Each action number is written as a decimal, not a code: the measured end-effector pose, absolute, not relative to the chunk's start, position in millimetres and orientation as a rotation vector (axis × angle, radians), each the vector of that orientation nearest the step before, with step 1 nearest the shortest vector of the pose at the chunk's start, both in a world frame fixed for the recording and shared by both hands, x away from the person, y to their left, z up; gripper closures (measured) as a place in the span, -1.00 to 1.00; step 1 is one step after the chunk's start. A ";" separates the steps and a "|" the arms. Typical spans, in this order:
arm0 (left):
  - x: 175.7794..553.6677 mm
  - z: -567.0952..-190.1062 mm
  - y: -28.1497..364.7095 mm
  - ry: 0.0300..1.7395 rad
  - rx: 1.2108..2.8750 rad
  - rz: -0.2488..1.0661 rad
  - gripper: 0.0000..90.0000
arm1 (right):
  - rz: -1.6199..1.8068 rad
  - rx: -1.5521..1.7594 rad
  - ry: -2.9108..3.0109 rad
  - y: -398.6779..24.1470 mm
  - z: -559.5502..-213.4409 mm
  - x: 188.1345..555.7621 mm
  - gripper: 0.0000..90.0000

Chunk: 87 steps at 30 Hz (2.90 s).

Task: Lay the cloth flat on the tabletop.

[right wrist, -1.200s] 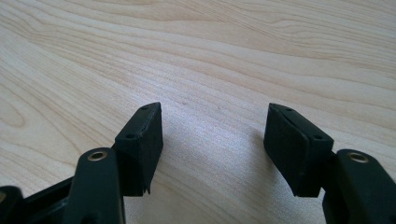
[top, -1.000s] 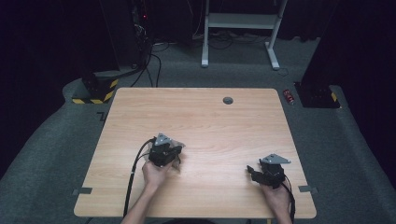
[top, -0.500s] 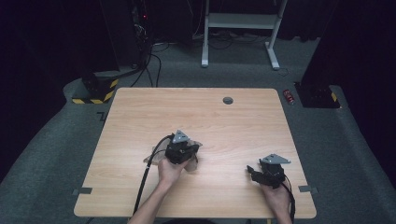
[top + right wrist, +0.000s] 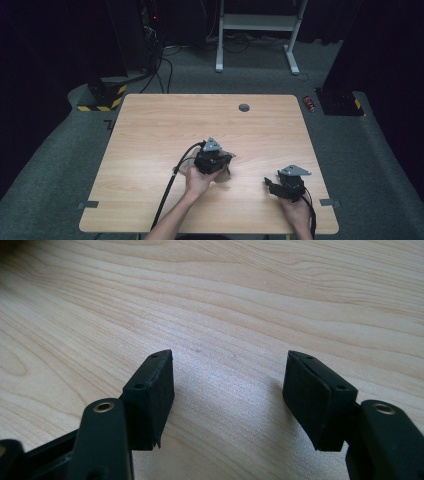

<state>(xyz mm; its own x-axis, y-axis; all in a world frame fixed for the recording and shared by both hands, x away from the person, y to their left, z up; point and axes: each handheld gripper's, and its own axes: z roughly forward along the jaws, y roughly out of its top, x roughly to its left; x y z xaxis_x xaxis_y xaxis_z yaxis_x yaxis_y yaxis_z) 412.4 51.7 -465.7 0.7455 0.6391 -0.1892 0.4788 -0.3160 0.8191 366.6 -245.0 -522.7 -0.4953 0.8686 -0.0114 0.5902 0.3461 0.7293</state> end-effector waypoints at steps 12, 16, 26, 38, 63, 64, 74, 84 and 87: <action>409.5 -467.8 32.5 0.799 1.972 0.157 0.98 | 0.951 1.279 2.217 -245.0 -522.7 366.6 -0.18; 412.0 -472.8 29.9 0.802 1.995 0.150 0.97 | 0.951 1.279 2.216 -245.0 -522.8 366.6 -0.18; 406.2 -467.0 46.8 0.813 1.995 0.183 0.63 | 0.953 1.264 2.224 -245.0 -522.7 366.8 -0.14; 381.8 -477.2 107.2 0.943 2.002 0.283 0.49 | 1.028 1.106 2.309 -214.1 -510.6 358.0 0.47; 370.1 -511.0 64.5 0.957 2.147 0.308 0.41 | 1.010 0.970 2.469 -164.2 -517.7 364.7 0.81; 370.5 -511.4 62.9 0.951 2.157 0.318 0.48 | 1.004 0.960 2.469 -164.3 -517.7 364.7 0.85; 374.1 -509.7 59.2 0.924 2.182 0.321 1.00 | 0.984 0.944 2.463 -164.2 -517.3 364.6 0.99; 369.5 -482.0 99.2 0.957 2.129 0.394 1.00 | 0.990 1.013 2.394 -181.5 -511.0 366.6 0.99; 365.0 -478.5 109.9 0.966 2.140 0.397 1.00 | 0.984 1.026 2.377 -187.1 -509.4 365.7 0.99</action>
